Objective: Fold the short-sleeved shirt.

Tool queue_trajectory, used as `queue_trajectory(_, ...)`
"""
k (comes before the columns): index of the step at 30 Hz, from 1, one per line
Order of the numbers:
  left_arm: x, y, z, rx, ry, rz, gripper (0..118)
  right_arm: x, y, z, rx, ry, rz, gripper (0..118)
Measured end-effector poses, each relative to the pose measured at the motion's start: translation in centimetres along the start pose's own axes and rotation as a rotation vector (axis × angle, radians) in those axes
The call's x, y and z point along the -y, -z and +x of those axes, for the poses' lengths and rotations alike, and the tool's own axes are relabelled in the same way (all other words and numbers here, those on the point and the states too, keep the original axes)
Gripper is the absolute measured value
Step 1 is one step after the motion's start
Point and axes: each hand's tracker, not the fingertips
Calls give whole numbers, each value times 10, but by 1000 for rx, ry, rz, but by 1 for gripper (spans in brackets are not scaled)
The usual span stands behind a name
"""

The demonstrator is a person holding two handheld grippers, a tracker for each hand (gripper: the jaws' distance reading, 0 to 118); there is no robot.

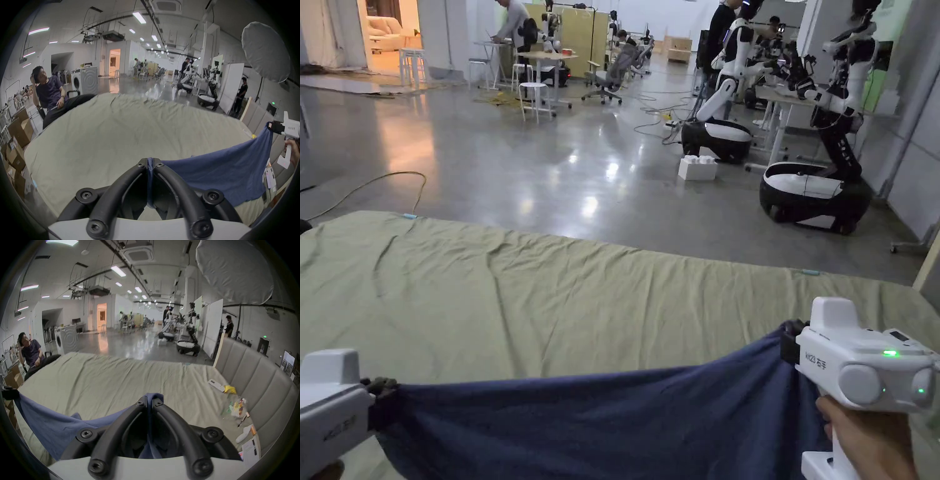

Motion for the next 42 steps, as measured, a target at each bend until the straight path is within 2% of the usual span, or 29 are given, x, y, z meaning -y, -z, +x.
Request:
queue_trajectory(5, -68, -6, 24, 47, 32, 99, 5, -43, -28, 24, 73, -12, 98, 4)
queue_trajectory(16, -204, 3, 84, 88, 130, 218, 5, -124, -46, 61, 183, 37, 233, 5)
queue_trajectory(22, -253, 14, 95, 93, 112, 267, 5, -159, -34, 69, 216, 35, 268, 5)
queue_trajectory(28, -298, 50, 102, 80, 135, 289, 5, -197, -8, 68, 246, -8, 295, 4)
queue_trajectory(42, -373, 88, 120, 52, 122, 390, 5, -270, 26, 72, 286, -13, 405, 5)
